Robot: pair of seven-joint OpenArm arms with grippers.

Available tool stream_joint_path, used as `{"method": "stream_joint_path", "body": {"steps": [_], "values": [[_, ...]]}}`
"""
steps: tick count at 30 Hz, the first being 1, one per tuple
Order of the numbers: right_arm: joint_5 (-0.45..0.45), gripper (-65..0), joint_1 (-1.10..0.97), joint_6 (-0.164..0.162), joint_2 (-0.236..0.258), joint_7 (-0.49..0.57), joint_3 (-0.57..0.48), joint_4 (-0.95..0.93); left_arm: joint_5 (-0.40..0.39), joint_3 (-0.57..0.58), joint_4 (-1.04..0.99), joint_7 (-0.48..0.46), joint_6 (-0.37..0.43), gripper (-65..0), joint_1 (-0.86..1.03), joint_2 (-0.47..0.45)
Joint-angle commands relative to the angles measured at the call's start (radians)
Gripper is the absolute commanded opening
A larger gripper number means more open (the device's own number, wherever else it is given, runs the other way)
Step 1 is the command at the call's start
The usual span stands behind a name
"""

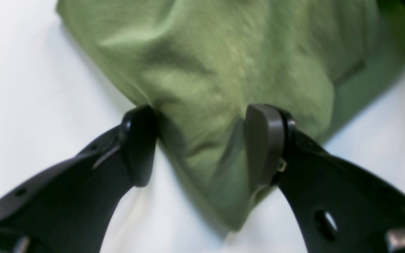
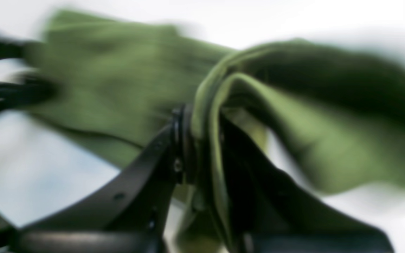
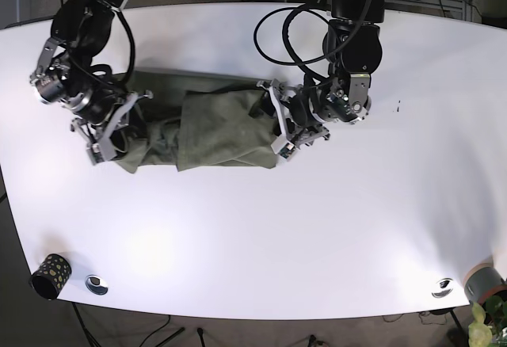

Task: Fold the T-shirt properly
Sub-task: 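Grasp both ends of the green strip and fold them together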

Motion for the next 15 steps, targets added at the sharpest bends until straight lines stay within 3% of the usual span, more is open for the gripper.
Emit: {"method": "stream_joint_path", "body": {"steps": [1,7,15], "values": [[0.027,-65.0,0.016,0.005,-0.023,0.035,-0.048,0.038,0.002,0.028,-0.015,0.023,-0.004,-28.5,-0.004,0.009],[0.026,-65.0,0.034,0.005,-0.109,0.035,-0.077,-0.014,0.002,0.037,-0.016,0.021,-0.004,-28.5,-0.002,0.024],[0.026,-65.0,0.094,0.005,-0.118,0.1,-0.154,-0.156,0.002,0.036,-0.018,0.021,-0.004,-28.5,-0.002,0.023]]}}
